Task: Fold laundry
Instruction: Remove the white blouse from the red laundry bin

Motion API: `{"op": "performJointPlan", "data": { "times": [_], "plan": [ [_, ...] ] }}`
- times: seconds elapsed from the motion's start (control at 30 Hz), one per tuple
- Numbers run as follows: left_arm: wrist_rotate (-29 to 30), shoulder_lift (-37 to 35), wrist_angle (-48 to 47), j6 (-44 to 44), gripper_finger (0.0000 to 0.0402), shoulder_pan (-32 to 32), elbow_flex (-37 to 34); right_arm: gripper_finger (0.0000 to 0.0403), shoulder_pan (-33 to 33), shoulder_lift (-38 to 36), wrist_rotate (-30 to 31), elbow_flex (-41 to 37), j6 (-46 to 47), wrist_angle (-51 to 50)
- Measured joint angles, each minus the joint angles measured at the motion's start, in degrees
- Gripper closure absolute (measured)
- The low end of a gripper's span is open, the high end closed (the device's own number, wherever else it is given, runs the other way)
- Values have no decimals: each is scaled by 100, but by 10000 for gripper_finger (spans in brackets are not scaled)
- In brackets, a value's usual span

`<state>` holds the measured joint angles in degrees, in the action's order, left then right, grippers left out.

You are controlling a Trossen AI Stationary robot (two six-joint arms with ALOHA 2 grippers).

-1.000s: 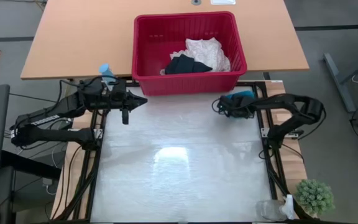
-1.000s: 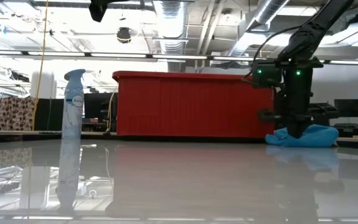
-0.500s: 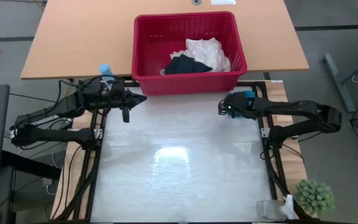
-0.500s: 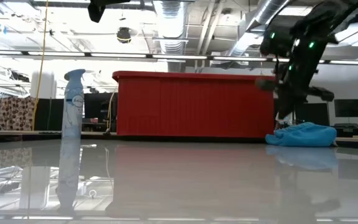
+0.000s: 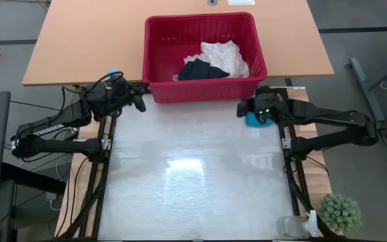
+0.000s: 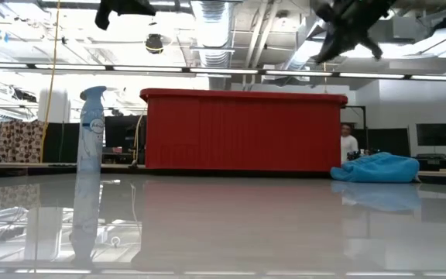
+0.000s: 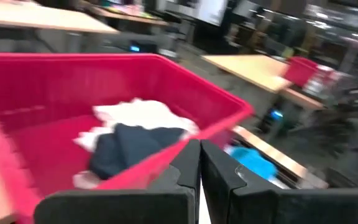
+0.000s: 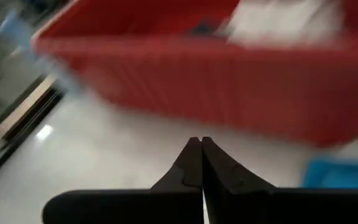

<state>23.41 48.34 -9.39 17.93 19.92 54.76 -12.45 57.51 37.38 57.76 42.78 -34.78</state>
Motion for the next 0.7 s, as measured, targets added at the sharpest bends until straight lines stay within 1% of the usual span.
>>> {"op": "performJointPlan", "data": {
  "times": [0.07, 0.13, 0.17, 0.23, 0.33, 0.47, 0.6, 0.7],
  "plan": [
    [247, 26, -2, 99, 401, 0, 0, 382, -163, 47, 687, 229, -149, -218],
    [284, 51, -25, 198, 401, 1, 0, 382, -459, 101, 1263, 389, -286, -469],
    [285, 60, -45, 209, 401, 0, 0, 382, -634, 150, 1457, 462, -359, -532],
    [282, 111, -15, 110, 401, -2, 0, 382, -1062, 247, 1622, 571, -631, -488],
    [264, 182, -55, 70, 401, -4, 0, 382, -1804, 448, 1655, 590, -1050, -552],
    [356, 340, -72, 148, 401, -2, 0, 382, -2651, 759, 1570, 590, -1137, -585],
    [492, 606, -64, -43, 401, 15, 0, 382, -3281, 1056, 1310, 590, -1117, -553],
    [487, 852, -65, -501, 401, 140, 0, 382, -3635, 1264, 978, 590, -998, -352]
  ]
}}
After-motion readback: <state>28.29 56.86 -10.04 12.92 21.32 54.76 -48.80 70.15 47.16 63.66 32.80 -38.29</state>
